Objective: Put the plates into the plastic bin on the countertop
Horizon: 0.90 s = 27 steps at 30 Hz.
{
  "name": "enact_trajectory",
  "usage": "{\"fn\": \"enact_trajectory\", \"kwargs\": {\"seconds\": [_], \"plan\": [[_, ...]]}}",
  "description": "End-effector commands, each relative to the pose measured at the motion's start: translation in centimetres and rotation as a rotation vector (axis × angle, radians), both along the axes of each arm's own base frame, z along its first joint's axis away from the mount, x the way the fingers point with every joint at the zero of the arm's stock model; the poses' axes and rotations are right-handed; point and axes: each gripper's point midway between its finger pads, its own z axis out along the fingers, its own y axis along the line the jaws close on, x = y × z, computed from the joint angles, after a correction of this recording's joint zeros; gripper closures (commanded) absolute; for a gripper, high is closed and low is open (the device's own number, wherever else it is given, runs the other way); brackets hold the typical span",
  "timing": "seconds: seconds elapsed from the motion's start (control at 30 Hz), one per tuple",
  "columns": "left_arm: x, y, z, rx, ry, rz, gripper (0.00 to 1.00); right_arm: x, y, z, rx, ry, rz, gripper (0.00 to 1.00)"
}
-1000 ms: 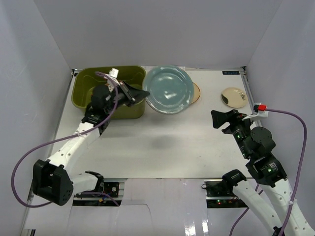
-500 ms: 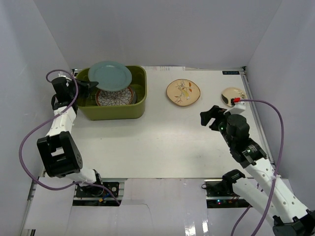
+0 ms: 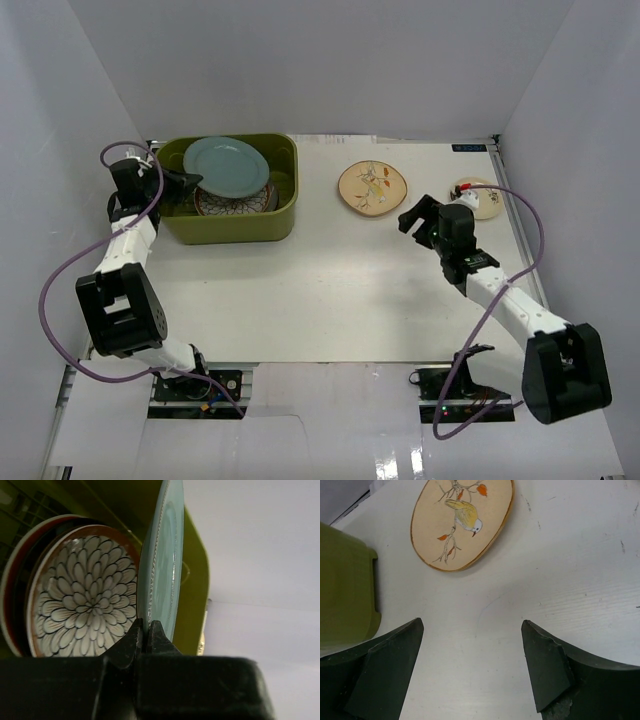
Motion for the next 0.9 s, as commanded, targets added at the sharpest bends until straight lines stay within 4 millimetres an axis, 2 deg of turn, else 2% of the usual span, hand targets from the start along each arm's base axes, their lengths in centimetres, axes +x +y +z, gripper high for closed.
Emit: {"fn": "enact_trajectory", "kwargs": {"seconds": [0.0, 0.03, 0.1, 0.13, 0.2, 0.27, 0.33, 0.37, 0.43, 0.47, 0.5, 0.53, 0.57, 0.6, 0.63, 0.67, 0.7, 0.77, 0.87], "plan": [[0.4, 1.5, 1.3, 0.087, -0.049, 0.065, 1.0, 3.5, 0.1, 1.8, 0.145, -0.079, -0.064, 0.15], [0.3, 1.5, 1.0, 0.097, -0.041, 0.067, 0.98, 4.4, -0.1, 0.4, 0.161, -0.039, -0.09, 0.16], [0.1, 1.8, 0.0, 0.121, -0.007, 0.077, 0.9, 6.1, 0.0, 0.7, 0.182, -0.041, -0.109, 0.16], [0.0, 1.8, -0.4, 0.127, 0.008, 0.078, 0.87, 7.0, -0.1, -0.9, 0.173, -0.005, -0.137, 0.17], [-0.2, 1.9, -1.2, 0.14, 0.029, 0.08, 0.81, 8.5, 0.0, -2.1, 0.177, 0.025, -0.16, 0.18], [-0.3, 1.9, -1.7, 0.148, 0.045, 0.081, 0.78, 9.4, 0.1, -2.8, 0.19, 0.037, -0.173, 0.18], [-0.4, 2.1, -2.2, 0.158, 0.06, 0.082, 0.7, 10.6, 0.4, -3.6, 0.206, 0.035, -0.176, 0.18], [-0.5, 2.1, -2.5, 0.168, 0.066, 0.077, 0.55, 11.0, 0.6, -3.7, 0.218, 0.034, -0.179, 0.18], [-0.8, 2.3, -2.7, 0.186, 0.081, 0.083, 0.35, 12.1, 0.9, -4.9, 0.223, 0.06, -0.186, 0.19], [-1.0, 2.4, -2.3, 0.201, 0.075, 0.086, 0.13, 12.4, 0.9, -5.4, 0.228, 0.071, -0.19, 0.19], [-1.1, 2.5, -1.9, 0.216, 0.068, 0.089, 0.04, 12.7, 1.0, -5.9, 0.241, 0.085, -0.198, 0.2], [-1.3, 2.7, -1.9, 0.251, 0.081, 0.094, 0.02, 13.0, 1.1, -7.3, 0.241, 0.113, -0.208, 0.22], [-1.5, 2.6, -1.5, 0.273, 0.082, 0.094, 0.02, 13.4, 1.1, -7.4, 0.251, 0.116, -0.214, 0.23], [-1.5, 2.7, -0.2, 0.301, 0.06, 0.1, 0.02, 13.6, 1.1, -7.9, 0.262, 0.126, -0.225, 0.24], [-1.9, 2.7, -0.2, 0.34, 0.077, 0.105, 0.02, 14.0, 1.1, -8.5, 0.266, 0.138, -0.229, 0.26], [-2.2, 2.7, 0.9, 0.368, 0.054, 0.112, 0.02, 14.3, 1.2, -8.8, 0.27, 0.141, -0.229, 0.27], [-2.6, 2.8, 1.0, 0.404, 0.056, 0.113, 0.02, 14.5, 1.3, -9.6, 0.272, 0.156, -0.232, 0.29], [-3.2, 2.9, 2.3, 0.474, 0.038, 0.15, 0.02, 15.1, 1.4, -10.1, 0.283, 0.163, -0.236, 0.31], [-3.8, 2.9, 2.9, 0.627, 0.056, 0.19, 0.02, 16.1, 1.8, -10.2, 0.31, 0.162, -0.244, 0.35]]}}
